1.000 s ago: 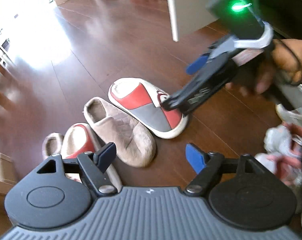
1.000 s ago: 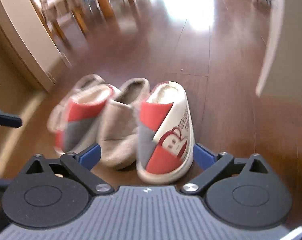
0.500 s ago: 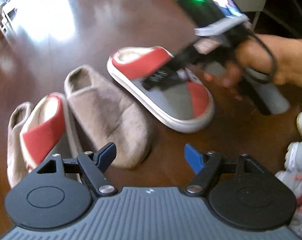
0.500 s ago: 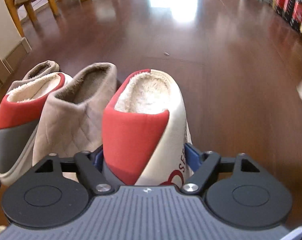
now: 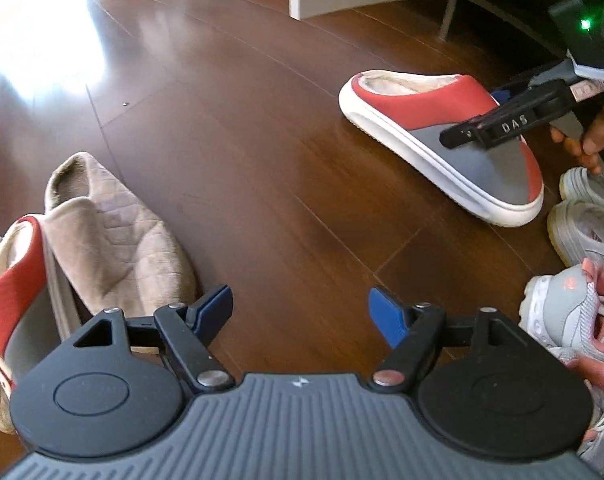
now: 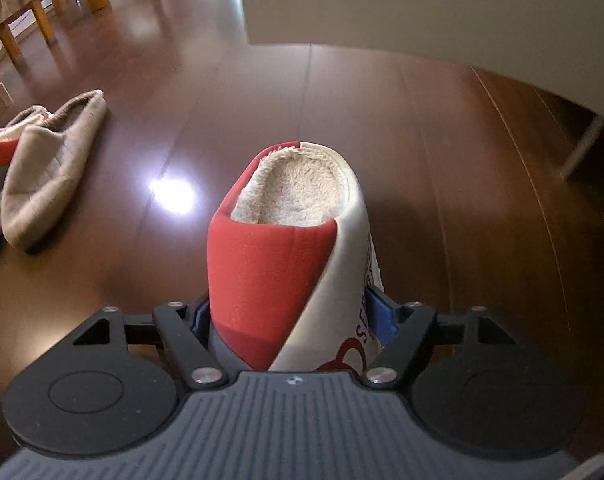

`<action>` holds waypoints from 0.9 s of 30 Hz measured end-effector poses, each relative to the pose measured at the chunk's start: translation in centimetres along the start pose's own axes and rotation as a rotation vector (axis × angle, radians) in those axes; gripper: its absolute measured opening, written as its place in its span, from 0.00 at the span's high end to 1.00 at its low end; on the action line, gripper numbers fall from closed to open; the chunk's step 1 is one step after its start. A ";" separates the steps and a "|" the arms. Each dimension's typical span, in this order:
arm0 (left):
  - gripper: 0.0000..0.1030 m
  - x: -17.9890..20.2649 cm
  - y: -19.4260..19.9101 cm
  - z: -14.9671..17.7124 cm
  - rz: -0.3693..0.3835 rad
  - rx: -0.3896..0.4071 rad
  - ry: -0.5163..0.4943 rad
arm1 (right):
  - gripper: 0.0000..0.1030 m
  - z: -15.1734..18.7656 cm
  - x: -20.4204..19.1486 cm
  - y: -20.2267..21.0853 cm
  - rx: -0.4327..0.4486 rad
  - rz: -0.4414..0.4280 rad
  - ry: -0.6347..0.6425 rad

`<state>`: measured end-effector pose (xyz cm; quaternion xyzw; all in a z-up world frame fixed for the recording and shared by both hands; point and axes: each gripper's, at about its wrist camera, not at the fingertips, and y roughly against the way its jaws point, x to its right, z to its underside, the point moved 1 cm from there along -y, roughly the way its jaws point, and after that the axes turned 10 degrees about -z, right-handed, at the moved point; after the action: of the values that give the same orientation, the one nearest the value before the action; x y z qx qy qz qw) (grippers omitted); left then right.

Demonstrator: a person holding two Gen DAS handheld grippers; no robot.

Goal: Organize scattered shoes
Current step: 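Carry the monkey-print slipper with the right tool and set it down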

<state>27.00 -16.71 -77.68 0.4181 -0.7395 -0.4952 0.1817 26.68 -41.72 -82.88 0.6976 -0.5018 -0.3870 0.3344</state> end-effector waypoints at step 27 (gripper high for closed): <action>0.25 -20.3 -0.5 10.9 -0.359 -0.121 0.510 | 0.08 -10.7 -26.9 -6.9 -0.005 -0.389 0.150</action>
<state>31.60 5.78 -79.99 0.6411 -0.5536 -0.4417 0.2956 33.78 -13.19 -78.12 0.8072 -0.3304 -0.3926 0.2915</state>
